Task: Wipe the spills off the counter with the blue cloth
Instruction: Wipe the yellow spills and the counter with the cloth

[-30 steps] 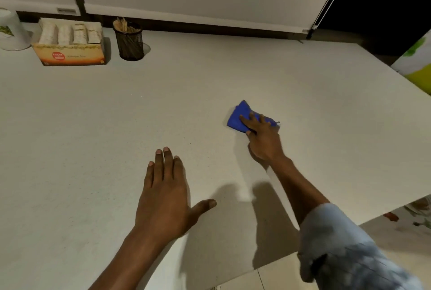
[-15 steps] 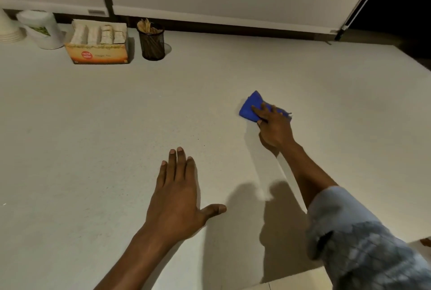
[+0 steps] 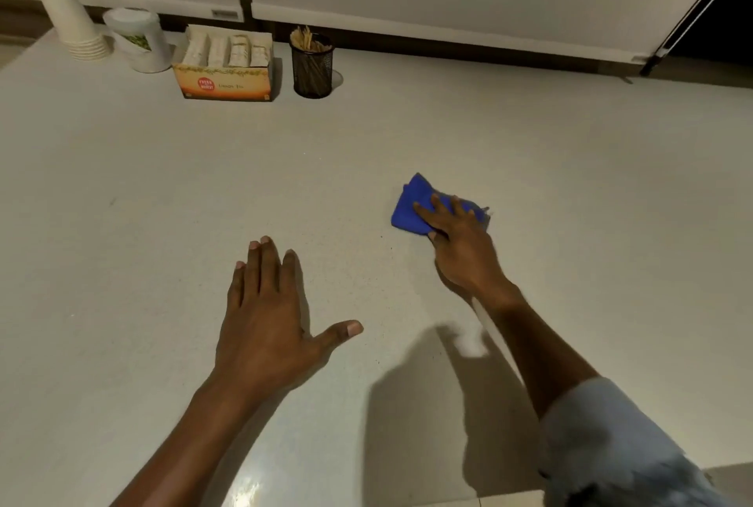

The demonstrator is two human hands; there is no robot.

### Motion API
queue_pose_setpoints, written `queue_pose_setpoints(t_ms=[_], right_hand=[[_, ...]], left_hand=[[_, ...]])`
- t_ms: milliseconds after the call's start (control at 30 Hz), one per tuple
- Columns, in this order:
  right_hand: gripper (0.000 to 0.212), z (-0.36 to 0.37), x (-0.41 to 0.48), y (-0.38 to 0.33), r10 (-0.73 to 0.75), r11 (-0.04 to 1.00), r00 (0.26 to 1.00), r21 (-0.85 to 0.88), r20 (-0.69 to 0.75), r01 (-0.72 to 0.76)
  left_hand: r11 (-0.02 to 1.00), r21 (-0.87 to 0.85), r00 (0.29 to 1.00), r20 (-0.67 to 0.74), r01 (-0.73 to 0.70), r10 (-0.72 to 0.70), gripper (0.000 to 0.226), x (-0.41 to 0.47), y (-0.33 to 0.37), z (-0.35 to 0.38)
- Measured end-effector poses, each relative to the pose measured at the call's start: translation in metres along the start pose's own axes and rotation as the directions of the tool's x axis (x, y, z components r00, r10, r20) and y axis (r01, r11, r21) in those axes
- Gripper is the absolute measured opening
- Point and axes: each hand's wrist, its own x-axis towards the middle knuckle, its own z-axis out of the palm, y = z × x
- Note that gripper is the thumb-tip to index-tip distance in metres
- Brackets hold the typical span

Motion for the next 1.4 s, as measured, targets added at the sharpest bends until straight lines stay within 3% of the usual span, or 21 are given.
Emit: queue_pose_setpoints(t_ms=[67,267,433,567,667,800,933,1033,1167,1300,1400], right_hand=[[0.057,0.016,0.003,-0.028,-0.008,1.000,1.000,0.026,0.002,0.008],[0.063,0.039,-0.056,-0.065,-0.272,0.962,0.955,0.032,0.115,0.270],[0.058,0.030,-0.014,-0.045,-0.124,0.992,0.992,-0.028,0.007,0.124],[0.055,0.050,0.022,-0.081,-0.100,0.995,0.994,-0.011,0.038,0.100],[0.066,0.069,-0.005,-0.116,-0.224,0.973,0.971,0.067,0.083,0.219],[0.077,0.070,-0.058,-0.114,-0.368,0.928,0.919,-0.011,0.137,0.373],[0.077,0.047,-0.053,-0.070,-0.213,0.976,0.975,-0.028,0.063,0.215],[0.063,0.037,-0.028,-0.066,-0.079,0.996,0.997,-0.042,0.013,0.079],[0.064,0.055,-0.041,-0.100,-0.124,0.992,0.992,0.014,0.023,0.124],[0.067,0.057,-0.086,-0.109,-0.298,0.954,0.943,0.015,0.149,0.299],[0.066,0.046,-0.084,-0.083,-0.209,0.978,0.968,0.024,0.142,0.207]], left_hand=[[1.000,0.014,1.000,0.011,-0.004,0.004,0.145,0.001,0.001,0.000],[1.000,-0.008,1.000,-0.020,0.018,-0.019,0.146,0.005,-0.015,-0.009],[0.999,0.039,1.000,0.011,0.008,-0.008,0.143,-0.001,-0.043,-0.015],[0.998,0.057,0.999,0.049,0.007,-0.010,0.144,0.001,-0.040,-0.019],[0.999,0.031,0.999,0.041,0.023,-0.024,0.147,0.003,-0.041,-0.018],[0.999,0.043,1.000,0.027,0.000,-0.001,0.147,-0.001,-0.047,-0.017],[0.998,0.061,0.998,0.068,-0.006,0.002,0.144,-0.003,-0.051,-0.023],[0.995,0.096,0.997,0.079,0.001,-0.009,0.140,-0.006,-0.055,-0.024],[0.996,0.093,0.997,0.071,-0.005,-0.001,0.141,-0.009,-0.057,-0.021],[0.998,0.066,0.999,0.045,-0.003,0.000,0.145,-0.009,-0.059,-0.020],[0.999,0.053,0.999,0.037,-0.009,0.007,0.140,-0.011,-0.060,-0.020]])
